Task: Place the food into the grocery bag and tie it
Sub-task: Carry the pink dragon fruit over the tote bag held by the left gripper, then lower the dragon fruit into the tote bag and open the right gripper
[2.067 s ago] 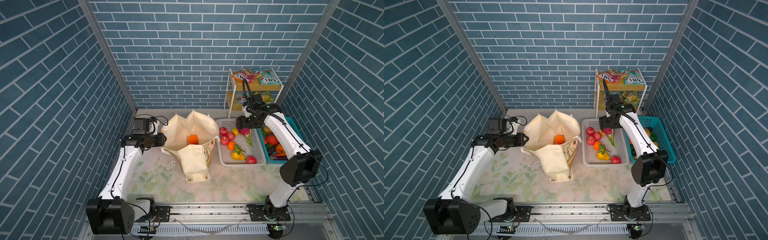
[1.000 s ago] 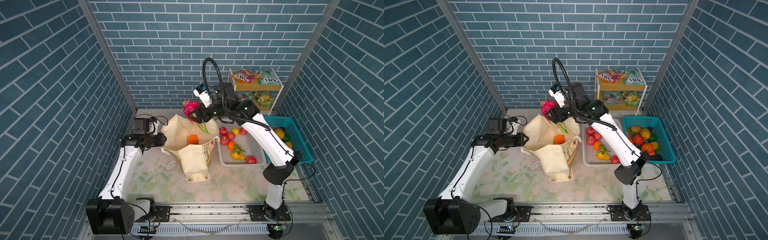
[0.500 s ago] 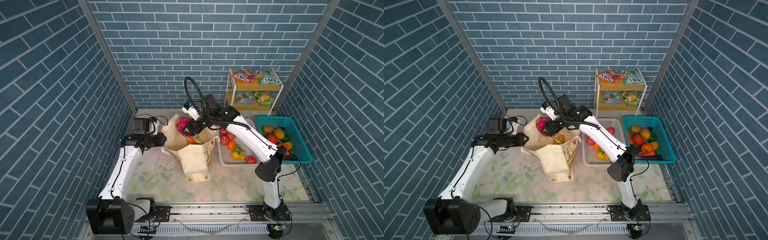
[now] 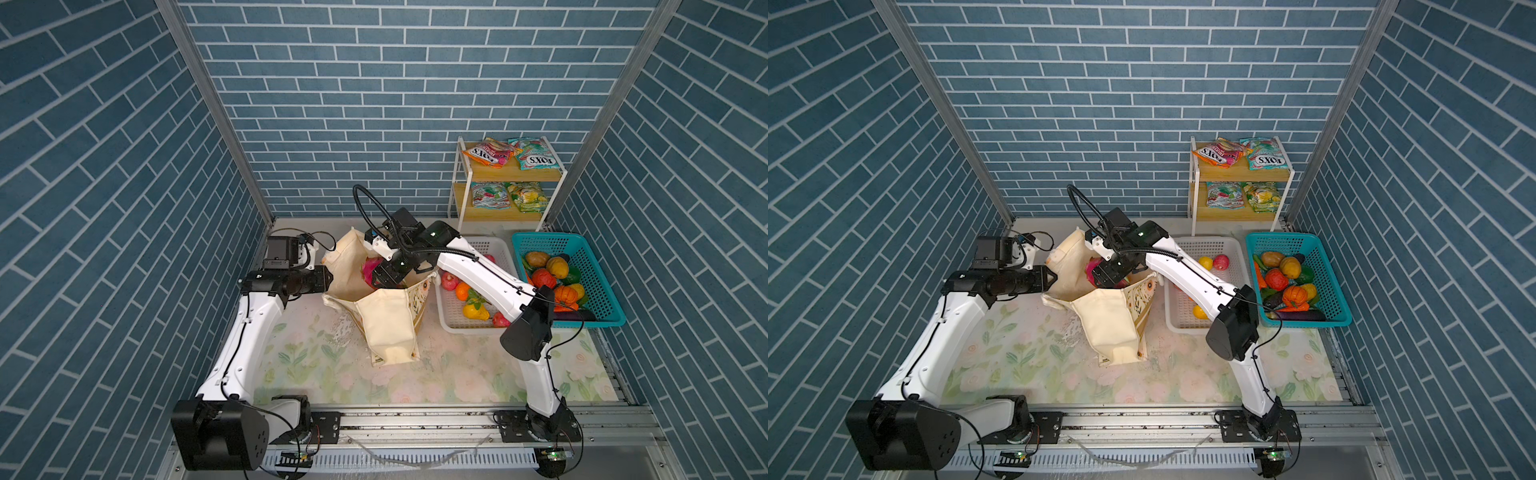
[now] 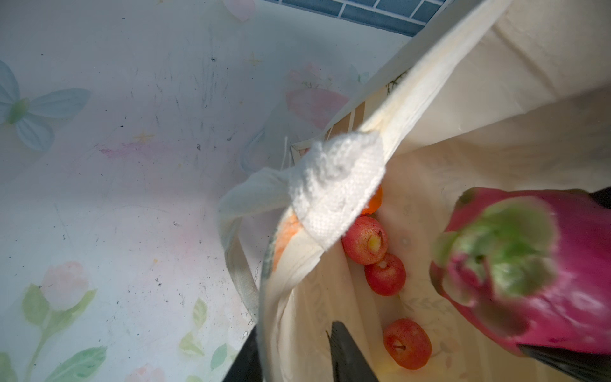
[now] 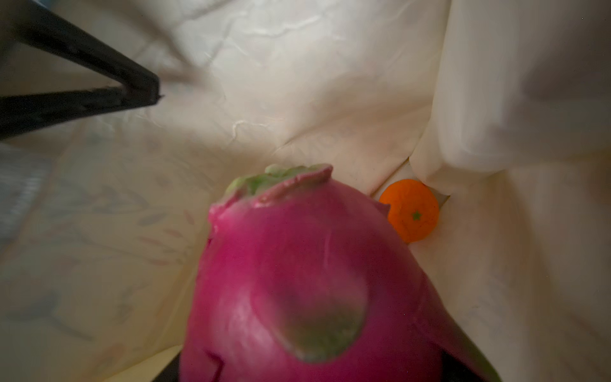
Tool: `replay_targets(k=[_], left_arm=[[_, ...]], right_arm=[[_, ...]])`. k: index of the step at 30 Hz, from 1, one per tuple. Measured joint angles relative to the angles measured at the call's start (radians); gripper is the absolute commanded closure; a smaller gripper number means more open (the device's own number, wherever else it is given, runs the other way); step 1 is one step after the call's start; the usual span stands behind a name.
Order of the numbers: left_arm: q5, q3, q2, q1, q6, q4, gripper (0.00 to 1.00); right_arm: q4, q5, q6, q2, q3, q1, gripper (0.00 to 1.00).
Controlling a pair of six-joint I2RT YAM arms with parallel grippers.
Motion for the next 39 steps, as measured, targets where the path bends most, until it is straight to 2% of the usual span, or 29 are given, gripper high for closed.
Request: replay_targets(k=[10, 13, 14, 15, 25, 29, 34, 39], left_arm=[[0.0, 0.0, 0.0, 0.0, 0.0, 0.0, 0.64], [0.0, 0.0, 0.0, 0.0, 0.0, 0.0, 0.64], [0.0, 0.0, 0.0, 0.0, 0.0, 0.0, 0.64], [0.0, 0.0, 0.0, 0.0, 0.0, 0.0, 0.64], [-0.002, 0.0, 0.0, 0.0, 0.0, 0.0, 0.64], [-0.003, 0.0, 0.002, 0.0, 0.0, 0.0, 0.64], [-0.007, 0.0, 0.005, 0.0, 0.0, -0.001, 0.64], [-0.008, 0.0, 0.006, 0.0, 0.0, -0.001, 0.64]], right_arm=[[-0.032, 0.04, -0.028, 0.091, 0.03, 0.0, 0.27], [-0.033, 0.05, -0.029, 0.11, 0.037, 0.0, 0.18], [-0.034, 0.053, -0.028, 0.115, 0.037, 0.0, 0.02], [-0.034, 0.056, -0.028, 0.118, 0.037, 0.0, 0.01], [-0.016, 0.105, -0.045, 0.098, 0.053, 0.0, 0.01], [0.095, 0.13, -0.043, -0.036, 0.002, 0.002, 0.01], [0.371, 0.149, -0.034, -0.375, -0.247, 0.002, 0.01], [0.58, 0.22, -0.026, -0.583, -0.394, 0.002, 0.01]])
